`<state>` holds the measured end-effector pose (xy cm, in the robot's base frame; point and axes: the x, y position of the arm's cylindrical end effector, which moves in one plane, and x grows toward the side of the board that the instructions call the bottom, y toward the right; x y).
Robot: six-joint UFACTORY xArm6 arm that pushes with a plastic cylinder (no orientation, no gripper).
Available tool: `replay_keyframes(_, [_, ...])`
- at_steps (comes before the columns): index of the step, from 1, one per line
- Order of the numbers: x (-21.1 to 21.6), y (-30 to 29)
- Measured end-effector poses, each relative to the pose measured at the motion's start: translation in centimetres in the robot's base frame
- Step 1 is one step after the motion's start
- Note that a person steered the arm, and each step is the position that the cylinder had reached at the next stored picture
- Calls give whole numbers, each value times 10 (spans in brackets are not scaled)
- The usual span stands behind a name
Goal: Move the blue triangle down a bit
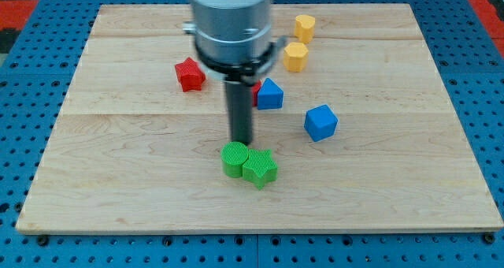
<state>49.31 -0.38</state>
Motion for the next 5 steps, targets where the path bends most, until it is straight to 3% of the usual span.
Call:
replay_keyframes(1, [43, 54])
replay_keyframes(2, [48, 124])
replay_keyframes(3, [24, 165])
replay_keyframes(5, [-14, 139])
